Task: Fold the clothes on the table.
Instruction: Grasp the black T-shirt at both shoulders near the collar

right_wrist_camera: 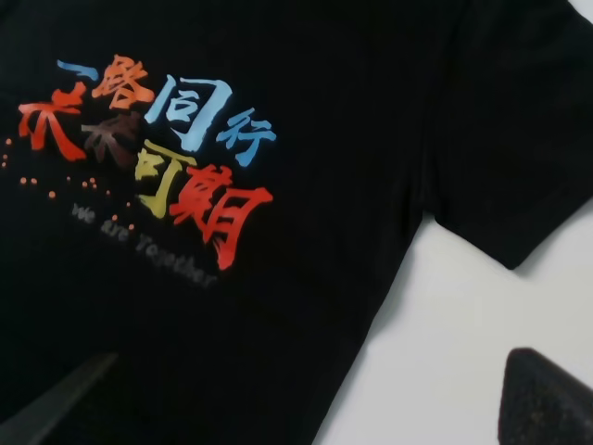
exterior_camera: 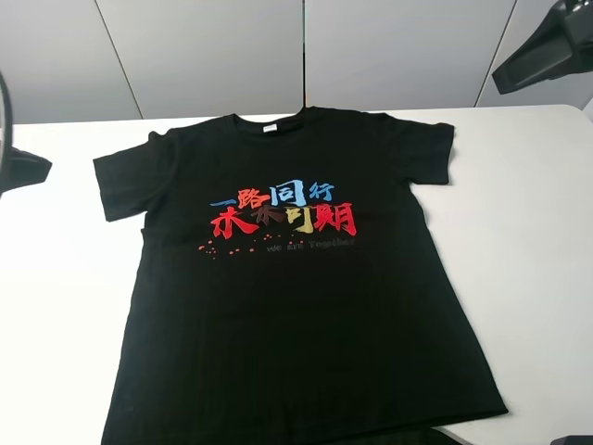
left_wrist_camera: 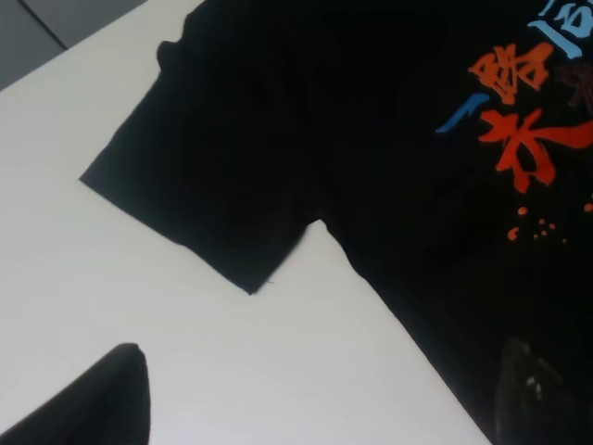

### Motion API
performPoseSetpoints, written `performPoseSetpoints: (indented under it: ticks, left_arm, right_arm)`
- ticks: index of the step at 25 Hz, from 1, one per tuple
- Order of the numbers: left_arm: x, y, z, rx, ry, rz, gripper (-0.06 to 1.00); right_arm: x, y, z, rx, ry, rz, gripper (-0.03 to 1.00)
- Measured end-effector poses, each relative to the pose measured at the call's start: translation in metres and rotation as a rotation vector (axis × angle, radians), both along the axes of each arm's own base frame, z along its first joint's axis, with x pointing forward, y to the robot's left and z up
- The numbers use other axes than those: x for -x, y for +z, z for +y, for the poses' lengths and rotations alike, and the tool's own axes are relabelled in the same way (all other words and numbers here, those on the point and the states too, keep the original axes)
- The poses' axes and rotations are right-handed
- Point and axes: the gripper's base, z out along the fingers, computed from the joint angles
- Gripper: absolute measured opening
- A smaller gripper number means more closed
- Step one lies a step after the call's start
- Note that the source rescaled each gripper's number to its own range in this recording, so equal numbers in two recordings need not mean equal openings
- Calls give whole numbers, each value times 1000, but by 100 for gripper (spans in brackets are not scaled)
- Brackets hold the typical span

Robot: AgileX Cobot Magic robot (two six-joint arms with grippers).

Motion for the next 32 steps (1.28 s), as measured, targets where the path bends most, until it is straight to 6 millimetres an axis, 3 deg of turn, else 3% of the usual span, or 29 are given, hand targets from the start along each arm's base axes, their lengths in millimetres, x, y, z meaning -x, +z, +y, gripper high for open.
performPoseSetpoints:
  ticks: [5, 11, 15, 21, 32]
  left_arm:
    - [-31, -14, -22, -79, -93, 85, 97]
    - [-65, -39, -44, -156, -165, 188, 97]
    - [-76, -60, -55, -250, -230, 242, 97]
    - [-83, -85, -70, -337, -348, 282, 97]
    - [-99, -126, -77, -397, -403, 343, 97]
  right_arm:
    - [-35, -23, 7, 19, 54, 75, 94]
    - [-57, -56, 54, 244, 281, 125, 94]
    - [-69, -79, 72, 393, 338, 91, 94]
    - [-82, -107, 76, 456, 379, 92, 94]
    - [-89, -151, 75, 529, 538, 177, 94]
